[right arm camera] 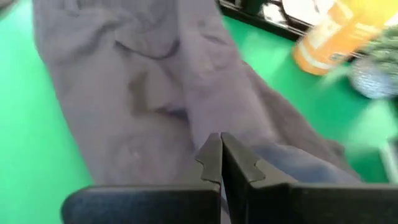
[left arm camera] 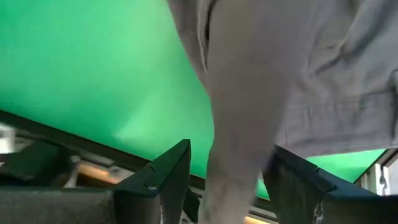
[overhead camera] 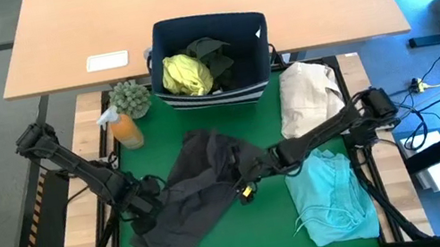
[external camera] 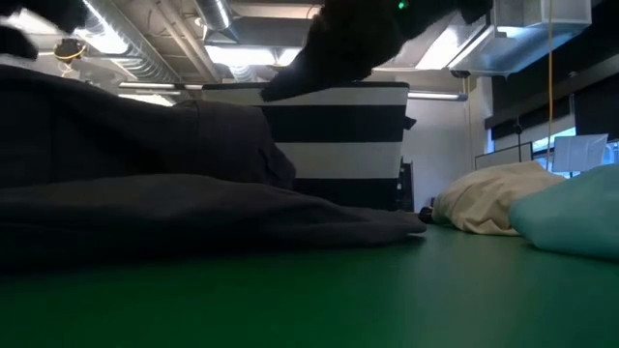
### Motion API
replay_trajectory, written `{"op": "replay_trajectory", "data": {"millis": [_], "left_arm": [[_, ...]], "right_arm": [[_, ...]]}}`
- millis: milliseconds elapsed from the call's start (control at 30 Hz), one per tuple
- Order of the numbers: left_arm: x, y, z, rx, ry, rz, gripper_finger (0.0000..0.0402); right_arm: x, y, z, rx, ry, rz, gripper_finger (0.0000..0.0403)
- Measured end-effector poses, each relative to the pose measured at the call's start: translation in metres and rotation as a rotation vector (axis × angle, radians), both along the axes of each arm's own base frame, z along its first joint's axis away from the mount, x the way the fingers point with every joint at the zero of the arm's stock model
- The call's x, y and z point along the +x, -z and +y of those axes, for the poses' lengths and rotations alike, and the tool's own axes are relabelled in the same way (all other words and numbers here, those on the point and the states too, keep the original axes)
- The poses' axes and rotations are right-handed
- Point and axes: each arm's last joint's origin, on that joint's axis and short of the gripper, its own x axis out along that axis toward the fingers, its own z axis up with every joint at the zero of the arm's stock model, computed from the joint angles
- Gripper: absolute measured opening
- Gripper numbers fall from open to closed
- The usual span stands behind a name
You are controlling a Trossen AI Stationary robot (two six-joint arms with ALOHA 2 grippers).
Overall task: Fold laundry
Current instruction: Fold the black shorts
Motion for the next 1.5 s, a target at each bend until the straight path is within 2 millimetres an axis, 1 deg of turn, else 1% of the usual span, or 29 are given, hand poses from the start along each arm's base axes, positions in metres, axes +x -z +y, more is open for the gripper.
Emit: {"op": "replay_trajectory", "data": {"millis": [133, 233, 333, 533, 600, 733, 867, 1033, 1133, 1300, 1500], "left_arm": [[-0.004, 0.024, 0.0, -0.052, -0.002, 0.04, 0.0181], [-0.005, 0.034, -0.003, -0.098, -0.008, 0.039, 0.016], [-0.002, 0.035, -0.01, -0.152, -0.013, 0.001, 0.0121], [0.006, 0.03, -0.031, -0.324, -0.044, -0.105, 0.0023], [0.007, 0.028, -0.038, -0.372, -0.048, -0.134, 0.001], [0.001, 0.027, -0.047, -0.39, -0.069, -0.125, 0.0015], [-0.005, 0.028, -0.05, -0.363, -0.107, -0.102, 0.0016], [-0.014, 0.031, -0.046, -0.279, -0.148, -0.026, 0.0016], [-0.017, 0.033, -0.042, -0.235, -0.125, -0.003, 0.0024], [-0.013, 0.033, -0.034, -0.218, -0.054, -0.013, 0.0071], [-0.005, 0.034, -0.016, -0.215, -0.037, 0.041, 0.0137]], "right_arm": [[0.008, 0.02, 0.005, 0.013, -0.022, 0.006, 0.0001], [0.015, 0.033, 0.006, 0.019, -0.026, -0.005, 0.0001], [0.02, 0.043, -0.001, 0.007, 0.009, -0.002, 0.0001], [0.032, 0.042, -0.027, 0.044, 0.095, -0.07, 0.0001], [0.035, 0.042, -0.037, 0.061, 0.125, -0.09, 0.0001], [0.039, 0.038, -0.055, 0.084, 0.175, -0.131, 0.0001], [0.04, 0.038, -0.068, 0.118, 0.191, -0.132, 0.0001], [0.039, 0.041, -0.07, 0.122, 0.186, -0.098, 0.0001], [0.039, 0.041, -0.069, 0.123, 0.181, -0.096, 0.0001], [0.038, 0.042, -0.069, 0.124, 0.175, -0.085, 0.0001], [0.038, 0.042, -0.069, 0.123, 0.175, -0.083, 0.0001]]}}
